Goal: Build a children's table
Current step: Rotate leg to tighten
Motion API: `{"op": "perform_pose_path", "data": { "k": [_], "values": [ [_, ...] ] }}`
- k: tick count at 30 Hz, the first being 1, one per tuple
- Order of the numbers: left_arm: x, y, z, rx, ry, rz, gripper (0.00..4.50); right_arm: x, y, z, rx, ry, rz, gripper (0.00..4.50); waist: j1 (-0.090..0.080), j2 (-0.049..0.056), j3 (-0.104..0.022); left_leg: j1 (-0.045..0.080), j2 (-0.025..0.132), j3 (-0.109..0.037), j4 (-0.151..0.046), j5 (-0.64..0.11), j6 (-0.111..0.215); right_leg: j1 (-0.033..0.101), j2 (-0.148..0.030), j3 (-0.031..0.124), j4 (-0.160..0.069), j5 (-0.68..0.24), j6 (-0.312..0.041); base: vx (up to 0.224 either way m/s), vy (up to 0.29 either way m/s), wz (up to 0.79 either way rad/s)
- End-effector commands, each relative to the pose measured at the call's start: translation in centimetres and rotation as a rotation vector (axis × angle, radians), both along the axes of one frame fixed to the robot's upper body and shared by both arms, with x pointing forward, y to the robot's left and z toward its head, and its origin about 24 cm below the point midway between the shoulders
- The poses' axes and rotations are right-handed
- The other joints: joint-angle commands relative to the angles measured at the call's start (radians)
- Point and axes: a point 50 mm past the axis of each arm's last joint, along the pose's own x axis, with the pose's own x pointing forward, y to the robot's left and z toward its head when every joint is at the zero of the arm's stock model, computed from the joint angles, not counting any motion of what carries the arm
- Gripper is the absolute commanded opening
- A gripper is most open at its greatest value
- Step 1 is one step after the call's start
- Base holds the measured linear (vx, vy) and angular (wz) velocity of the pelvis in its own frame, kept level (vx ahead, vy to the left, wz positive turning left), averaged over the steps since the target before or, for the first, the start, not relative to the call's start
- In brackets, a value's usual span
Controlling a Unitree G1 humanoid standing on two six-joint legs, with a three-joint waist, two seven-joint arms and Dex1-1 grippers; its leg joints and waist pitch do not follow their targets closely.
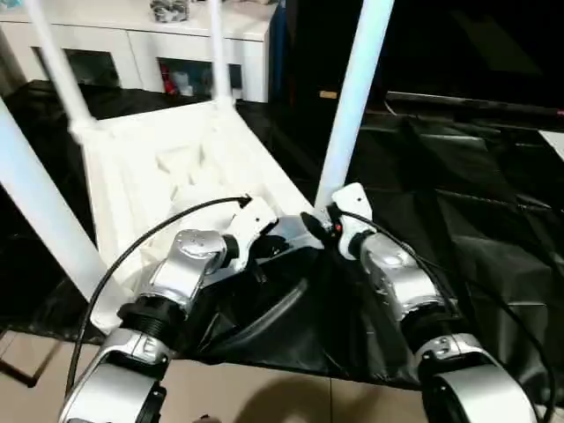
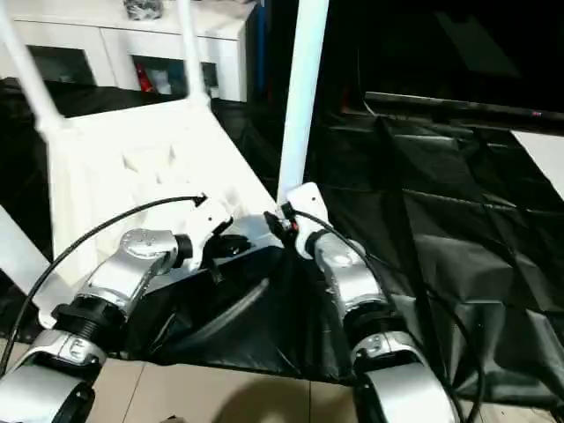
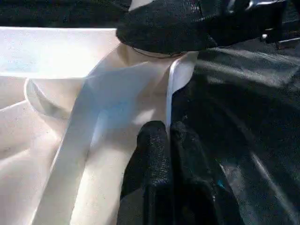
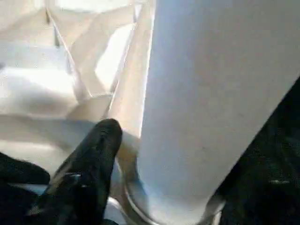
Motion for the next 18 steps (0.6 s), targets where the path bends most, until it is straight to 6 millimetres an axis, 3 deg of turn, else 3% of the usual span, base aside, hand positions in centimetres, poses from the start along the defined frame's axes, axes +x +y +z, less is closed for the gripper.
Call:
{"op": "perform_pose_path", "data": {
  "k": [1,5,10,16,18],
  "values": [
    [0.0,-2.8,1.0,-0.050,-0.047,-0.056,0.00,-2.6,5.2,-1.8,0.055,0.112,0.254,3.60,0.002,0.007,-0.048,0.004,0.017,-0.007,-0.072,-0.369,-0.003,0.032,-0.060,0.043,-0.096,-0.349,-0.146,0.000,0.000,0.00],
    [-0.8,-2.4,1.4,-0.120,-0.034,-0.148,0.00,-2.9,4.0,-1.9,0.004,0.091,0.360,3.99,0.001,0.008,-0.048,-0.001,0.017,-0.003,-0.071,-0.350,0.004,0.037,-0.057,0.042,-0.091,-0.290,-0.166,0.000,0.000,0.00],
    [-1.6,-1.1,1.3,-0.123,-0.002,-0.244,0.00,-3.2,2.1,-1.6,-0.018,0.087,0.528,3.99,0.004,0.008,-0.051,-0.006,0.018,0.000,-0.067,-0.284,0.036,0.045,-0.057,0.042,-0.084,-0.209,-0.197,0.000,0.000,0.00],
    [-2.7,0.7,1.4,-0.098,0.058,-0.391,0.00,-3.9,-0.5,-1.0,-0.077,0.109,0.758,3.99,0.014,0.010,-0.051,0.002,0.024,0.005,-0.064,-0.276,0.045,0.042,-0.053,0.041,-0.079,-0.185,-0.223,0.000,0.000,0.00],
    [-2.9,1.2,1.4,-0.088,0.075,-0.412,0.00,-4.0,-0.9,-0.8,-0.079,0.119,0.800,3.99,0.019,0.012,-0.050,0.000,0.025,0.006,-0.064,-0.277,0.050,0.043,-0.052,0.040,-0.074,-0.168,-0.231,0.000,0.000,0.00]
  ]
}}
